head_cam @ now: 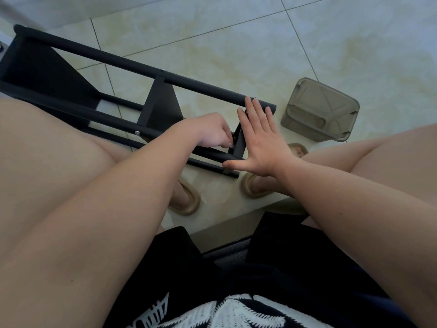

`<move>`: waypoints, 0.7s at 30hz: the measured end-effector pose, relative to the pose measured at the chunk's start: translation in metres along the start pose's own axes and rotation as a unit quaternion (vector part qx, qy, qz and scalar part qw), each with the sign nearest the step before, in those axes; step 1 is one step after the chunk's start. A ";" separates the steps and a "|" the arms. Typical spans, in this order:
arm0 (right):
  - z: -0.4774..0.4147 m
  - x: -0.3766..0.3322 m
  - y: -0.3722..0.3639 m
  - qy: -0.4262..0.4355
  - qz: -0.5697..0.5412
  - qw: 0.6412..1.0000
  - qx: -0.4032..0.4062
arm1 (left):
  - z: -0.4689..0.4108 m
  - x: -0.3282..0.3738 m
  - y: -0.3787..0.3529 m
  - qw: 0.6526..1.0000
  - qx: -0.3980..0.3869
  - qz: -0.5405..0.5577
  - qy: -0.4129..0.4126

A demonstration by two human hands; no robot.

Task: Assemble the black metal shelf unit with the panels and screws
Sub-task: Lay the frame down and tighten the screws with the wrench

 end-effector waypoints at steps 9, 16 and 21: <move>0.000 0.000 0.001 -0.001 0.004 1.000 -0.001 | -0.005 0.003 -0.009 0.979 0.050 0.189 0.050; 0.000 0.000 0.002 -0.001 0.008 1.000 -0.004 | -0.005 0.007 -0.014 0.965 0.113 0.227 0.070; 0.000 -0.001 0.002 -0.001 0.006 1.000 -0.003 | -0.001 0.011 -0.010 0.962 0.098 0.241 0.082</move>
Point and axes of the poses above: each hand's wrist, its own z-axis away from the middle knuckle, its own y-axis out of the back of the hand, x = y × z, the point moved 1 cm from there along -z, towards the middle knuckle, and after that the axes turned 5 degrees about -y, right-handed, at the moved point
